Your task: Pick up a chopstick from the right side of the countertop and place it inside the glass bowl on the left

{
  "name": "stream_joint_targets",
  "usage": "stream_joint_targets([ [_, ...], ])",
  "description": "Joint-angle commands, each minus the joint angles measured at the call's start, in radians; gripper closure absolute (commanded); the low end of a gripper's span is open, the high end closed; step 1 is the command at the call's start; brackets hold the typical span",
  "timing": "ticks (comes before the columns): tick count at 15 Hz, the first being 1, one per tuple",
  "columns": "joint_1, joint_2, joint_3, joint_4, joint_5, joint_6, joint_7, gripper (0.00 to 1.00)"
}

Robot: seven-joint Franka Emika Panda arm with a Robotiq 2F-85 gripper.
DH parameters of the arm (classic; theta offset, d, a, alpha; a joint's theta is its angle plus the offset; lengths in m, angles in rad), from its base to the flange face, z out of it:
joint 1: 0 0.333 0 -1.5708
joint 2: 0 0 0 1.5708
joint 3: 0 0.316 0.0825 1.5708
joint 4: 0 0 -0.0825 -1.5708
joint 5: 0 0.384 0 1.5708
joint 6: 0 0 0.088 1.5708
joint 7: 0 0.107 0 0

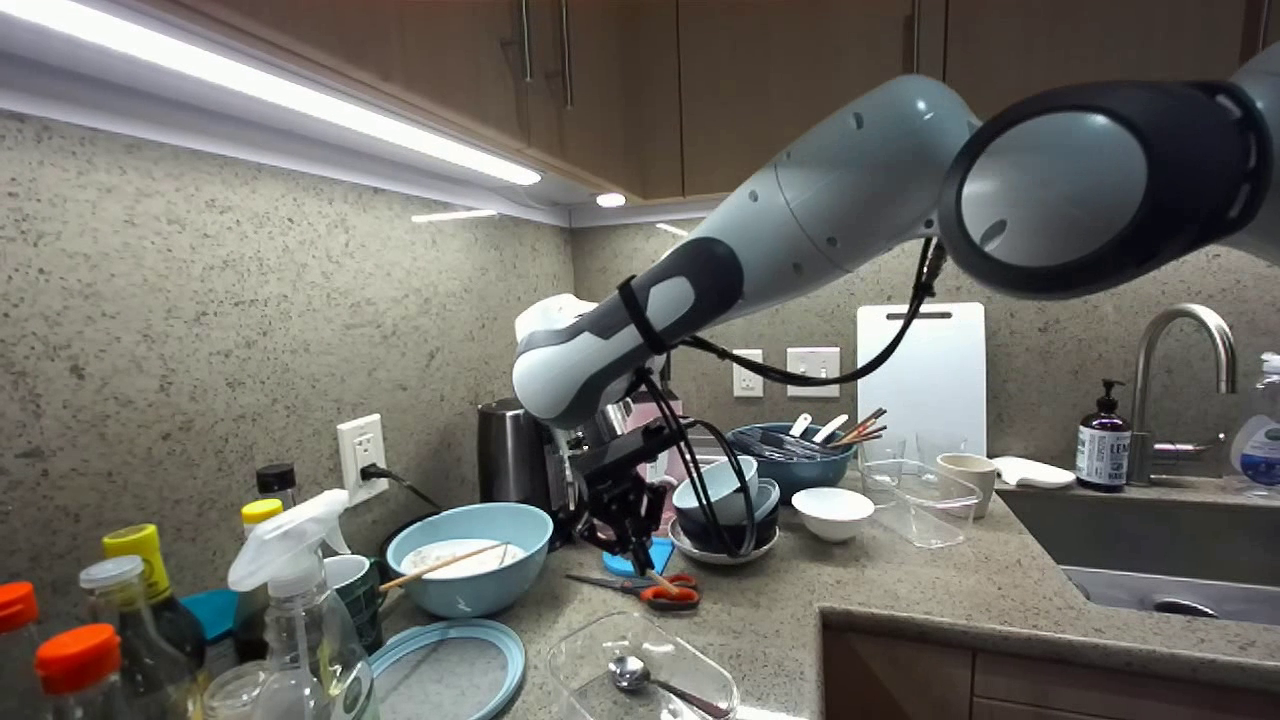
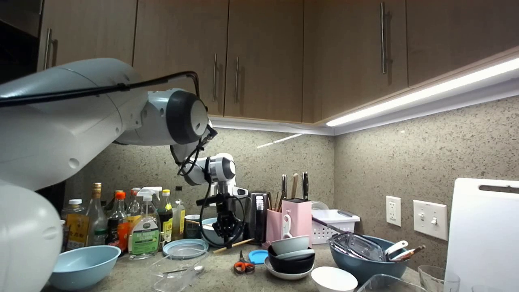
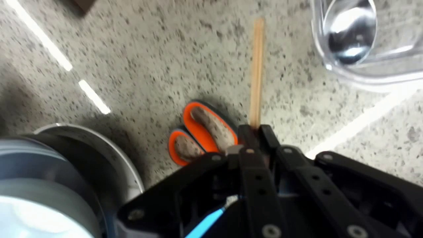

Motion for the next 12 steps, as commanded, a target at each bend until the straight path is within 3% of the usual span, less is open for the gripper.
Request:
stream_joint_targets([
  [1, -0.003, -0.182, 0.009, -0.209, 0.048, -0.102, 0.038, 0.98],
  [4, -0.01, -0.259, -0.001, -0.295, 0.056, -0.087, 0.081, 0.98],
  [5, -0.002, -0.165, 0.004, -0.172, 0.027, -0.11, 0.043, 0.92],
  [11, -0.012, -0.222, 0.004, -0.241, 0.027, -0.109, 0.057, 0.92],
  [12, -0.012, -0.222, 0.004, -0.241, 0.027, -0.109, 0.057, 0.98],
])
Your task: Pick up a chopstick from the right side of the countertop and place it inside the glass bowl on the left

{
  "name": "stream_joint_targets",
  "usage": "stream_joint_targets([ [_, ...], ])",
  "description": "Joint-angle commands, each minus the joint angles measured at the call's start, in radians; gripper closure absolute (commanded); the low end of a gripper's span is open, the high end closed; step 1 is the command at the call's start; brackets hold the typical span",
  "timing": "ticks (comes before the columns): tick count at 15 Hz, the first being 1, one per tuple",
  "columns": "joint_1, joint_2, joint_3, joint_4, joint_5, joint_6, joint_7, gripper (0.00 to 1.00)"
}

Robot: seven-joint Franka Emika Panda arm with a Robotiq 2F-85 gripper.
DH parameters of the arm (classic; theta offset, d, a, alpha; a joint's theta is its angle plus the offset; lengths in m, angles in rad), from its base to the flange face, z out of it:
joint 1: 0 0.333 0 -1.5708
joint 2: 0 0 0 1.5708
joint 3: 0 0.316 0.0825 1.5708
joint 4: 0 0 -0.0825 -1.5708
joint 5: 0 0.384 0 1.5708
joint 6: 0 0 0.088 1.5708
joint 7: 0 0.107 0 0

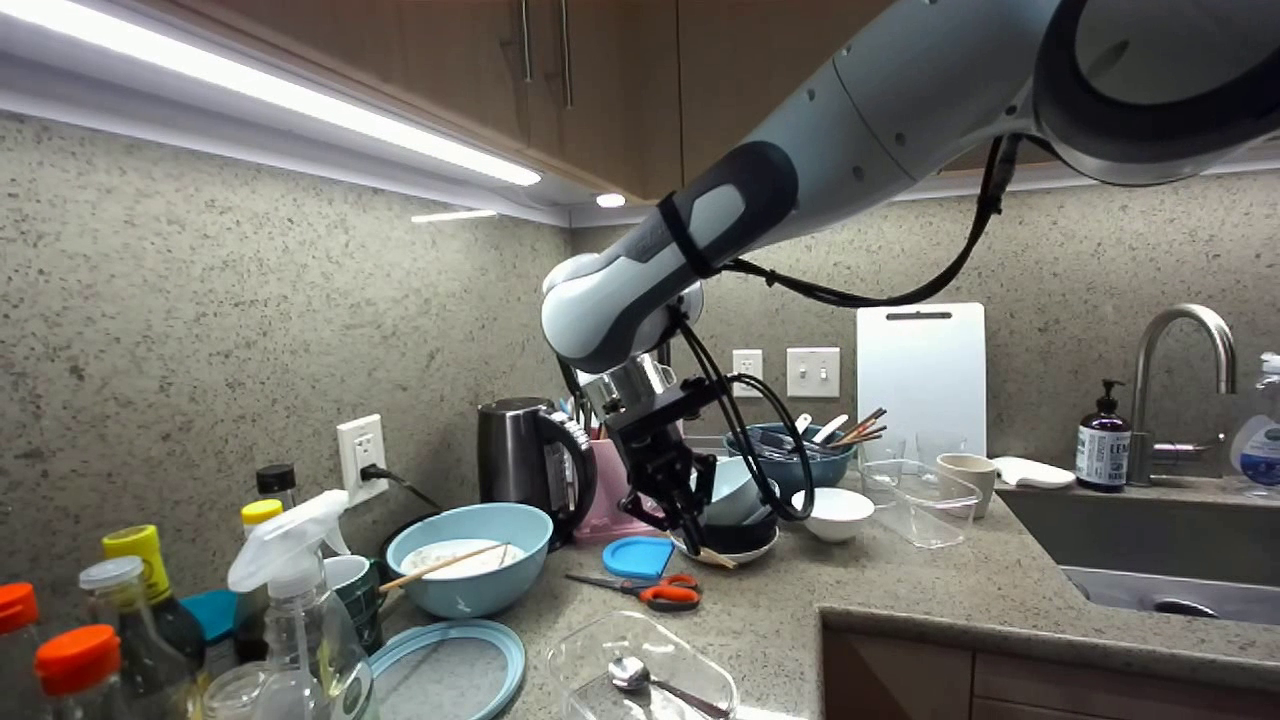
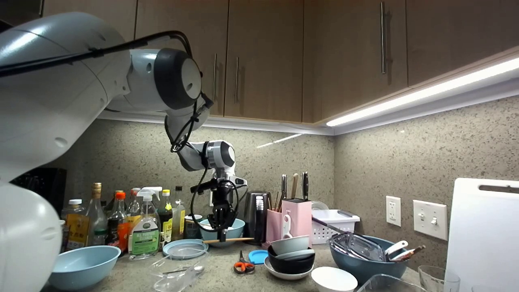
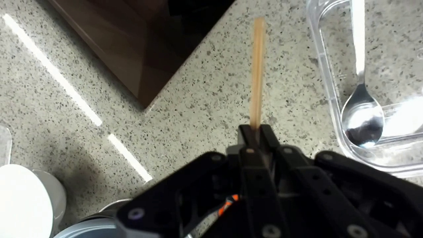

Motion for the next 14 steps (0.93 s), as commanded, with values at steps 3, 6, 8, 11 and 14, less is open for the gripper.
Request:
stream_joint_targets([
  [3, 0.002, -0.011, 0.042, -0.047, 0.019, -0.051, -0.055, 0.98],
  [6, 0.011, -0.017, 0.081, -0.097, 0.028, -0.129, -0.097, 0.98],
  [8, 0.029, -0.038, 0.099, -0.146, 0.008, -0.147, -0.106, 0.98],
  [11, 0.066, -0.061, 0.106, -0.2, -0.037, -0.119, -0.086, 0.98],
  [14, 0.112, -0.1, 0.104, -0.254, -0.114, -0.043, -0.045, 0.98],
])
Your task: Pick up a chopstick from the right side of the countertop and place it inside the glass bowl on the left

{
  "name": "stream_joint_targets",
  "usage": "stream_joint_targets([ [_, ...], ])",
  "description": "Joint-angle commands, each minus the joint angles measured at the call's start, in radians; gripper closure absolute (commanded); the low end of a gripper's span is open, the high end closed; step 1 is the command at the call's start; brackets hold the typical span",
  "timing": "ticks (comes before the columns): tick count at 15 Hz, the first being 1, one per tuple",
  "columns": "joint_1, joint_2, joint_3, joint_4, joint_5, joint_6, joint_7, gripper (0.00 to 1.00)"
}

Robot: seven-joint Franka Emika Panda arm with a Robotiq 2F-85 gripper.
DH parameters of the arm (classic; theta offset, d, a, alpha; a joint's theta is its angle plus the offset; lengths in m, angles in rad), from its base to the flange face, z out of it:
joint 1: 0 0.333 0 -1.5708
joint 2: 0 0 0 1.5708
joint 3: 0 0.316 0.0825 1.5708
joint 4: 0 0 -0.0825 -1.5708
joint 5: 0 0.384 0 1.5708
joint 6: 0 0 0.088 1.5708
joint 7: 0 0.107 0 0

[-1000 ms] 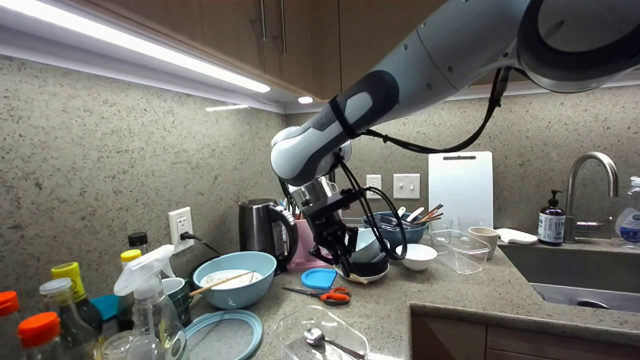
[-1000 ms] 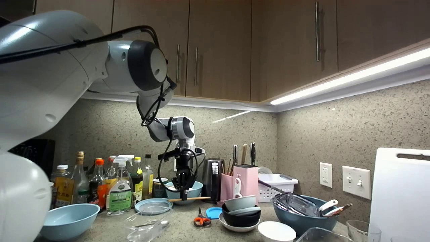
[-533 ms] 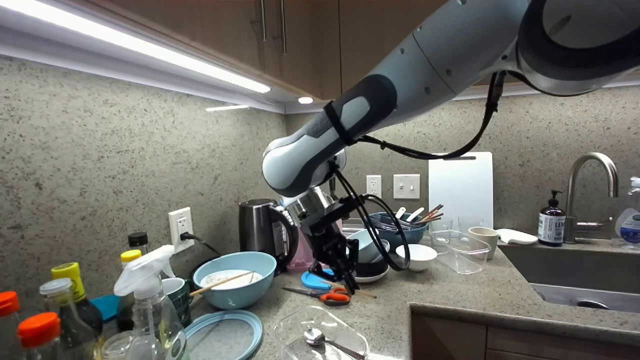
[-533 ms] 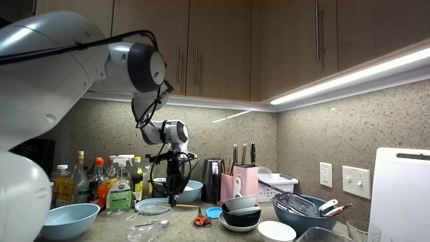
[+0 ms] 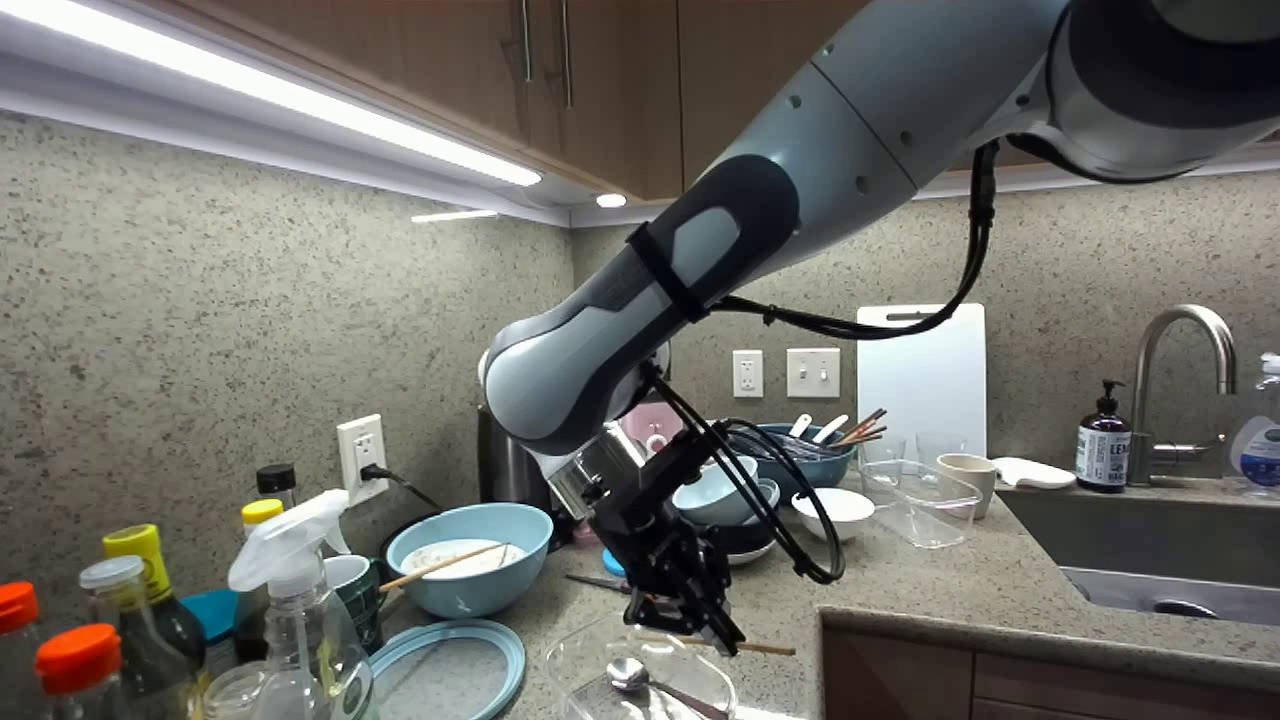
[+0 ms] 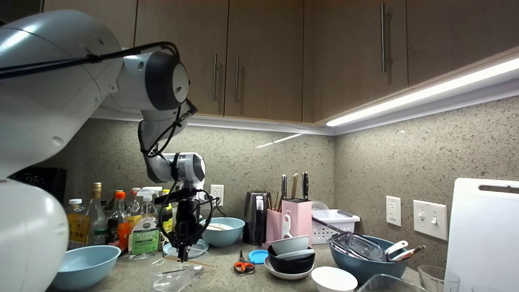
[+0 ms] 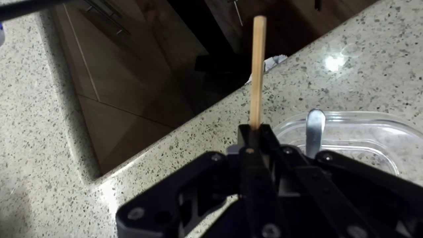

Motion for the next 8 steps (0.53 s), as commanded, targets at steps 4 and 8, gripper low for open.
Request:
stream_joint_targets([
  [4, 0.086, -0.139, -0.006, -0.172, -0.205, 0.24, 0.134, 0.98],
  [8, 0.118, -0.152, -0.016, -0.189, -0.336, 0.386, 0.272, 0.98],
])
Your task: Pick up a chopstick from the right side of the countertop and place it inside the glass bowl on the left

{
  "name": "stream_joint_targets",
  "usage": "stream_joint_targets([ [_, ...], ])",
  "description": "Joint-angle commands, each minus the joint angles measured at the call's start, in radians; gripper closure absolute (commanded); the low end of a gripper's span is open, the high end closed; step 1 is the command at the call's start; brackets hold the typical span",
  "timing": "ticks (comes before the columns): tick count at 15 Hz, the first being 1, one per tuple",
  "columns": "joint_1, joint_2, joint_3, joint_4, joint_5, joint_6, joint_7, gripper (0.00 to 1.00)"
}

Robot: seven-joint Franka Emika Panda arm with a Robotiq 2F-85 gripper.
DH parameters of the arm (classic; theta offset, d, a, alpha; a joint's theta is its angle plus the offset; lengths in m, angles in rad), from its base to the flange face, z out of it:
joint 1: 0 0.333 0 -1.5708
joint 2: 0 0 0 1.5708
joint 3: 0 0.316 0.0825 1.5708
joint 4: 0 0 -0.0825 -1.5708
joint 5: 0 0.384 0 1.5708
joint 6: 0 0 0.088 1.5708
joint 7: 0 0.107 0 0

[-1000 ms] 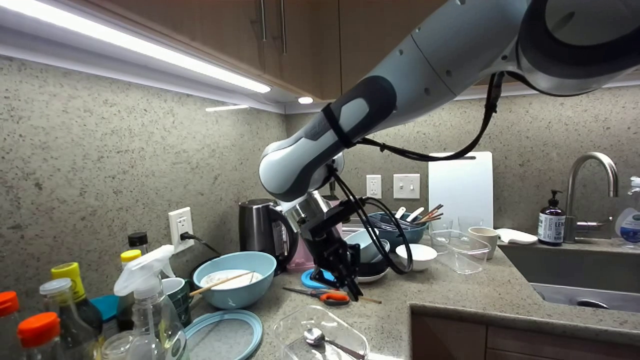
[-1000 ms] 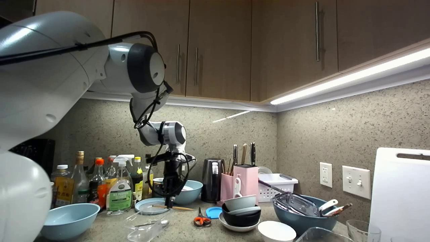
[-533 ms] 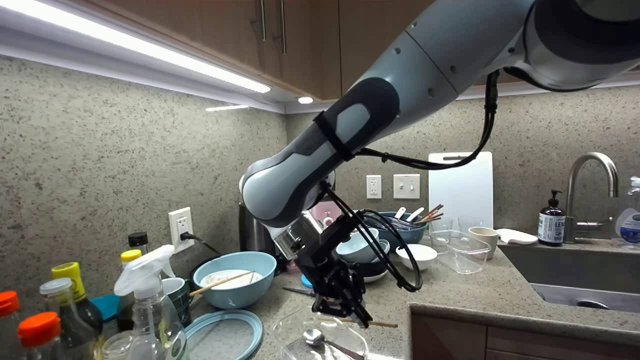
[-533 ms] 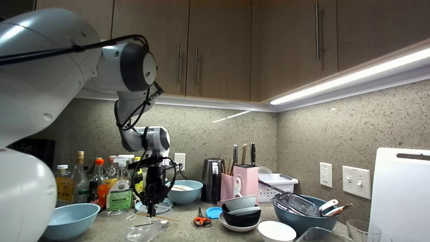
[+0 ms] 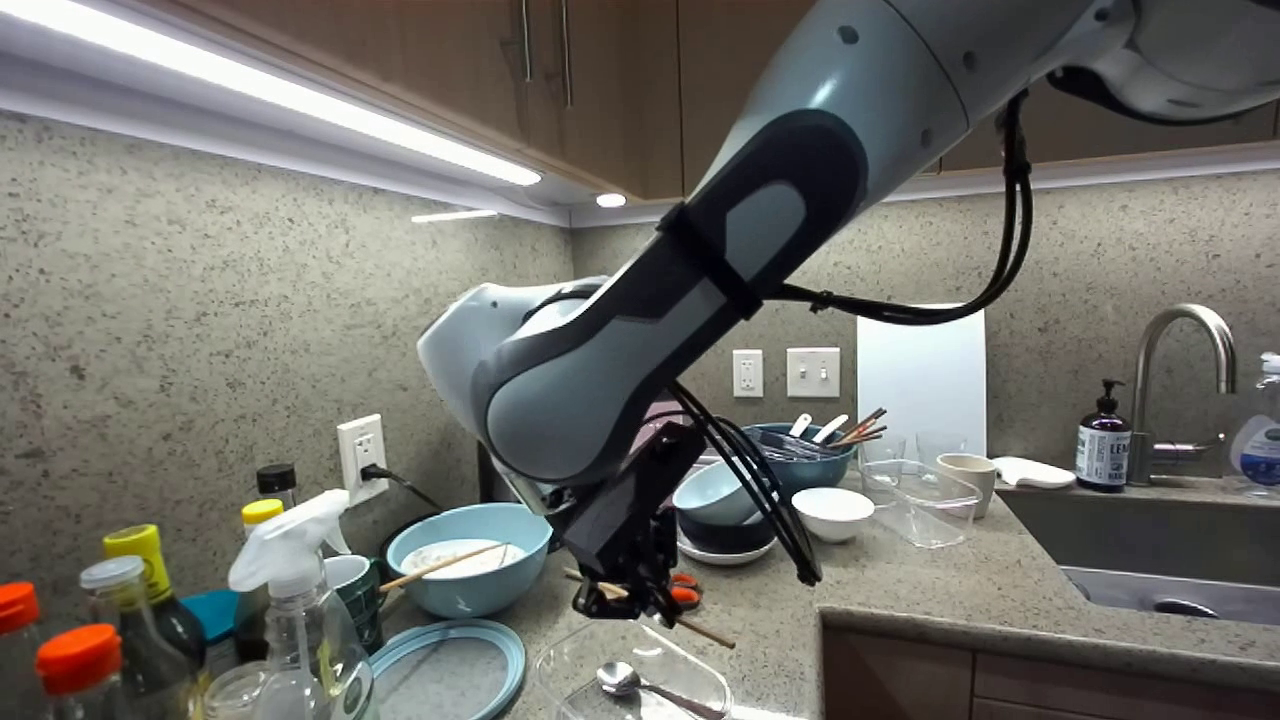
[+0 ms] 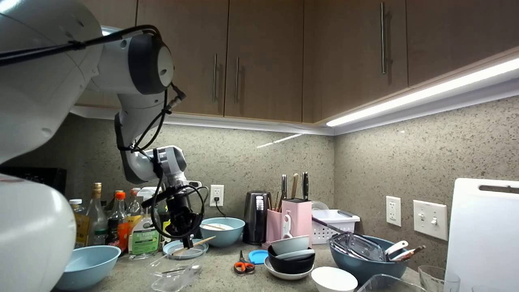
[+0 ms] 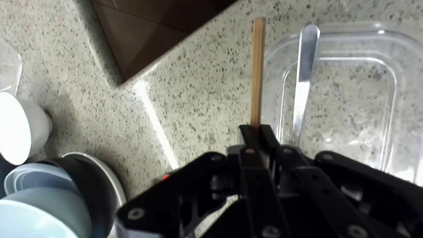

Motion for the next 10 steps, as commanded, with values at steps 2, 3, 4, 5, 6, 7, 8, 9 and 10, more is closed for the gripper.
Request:
stream_joint_targets([
  [2, 0.017, -0.015, -0.017, -0.017, -0.116, 0.139, 0.141, 0.98],
  [3, 0.011, -0.004, -0.018, 0.0, -0.123, 0.157, 0.144, 0.98],
  [4, -0.008, 0.01, -0.015, 0.021, -0.102, 0.168, 0.112, 0.98],
  [5, -0.028, 0.014, -0.013, 0.028, -0.069, 0.162, 0.075, 0.98],
  [6, -0.001, 0.003, -0.013, 0.015, -0.089, 0.139, 0.108, 0.92],
  [7, -0.008, 0.008, -0.015, 0.024, -0.086, 0.14, 0.105, 0.92],
  [8, -0.015, 0.012, -0.018, 0.03, -0.085, 0.141, 0.103, 0.92],
  [9, -0.019, 0.016, -0.019, 0.033, -0.084, 0.142, 0.102, 0.92],
  [10, -0.019, 0.019, -0.02, 0.035, -0.084, 0.142, 0.102, 0.92],
])
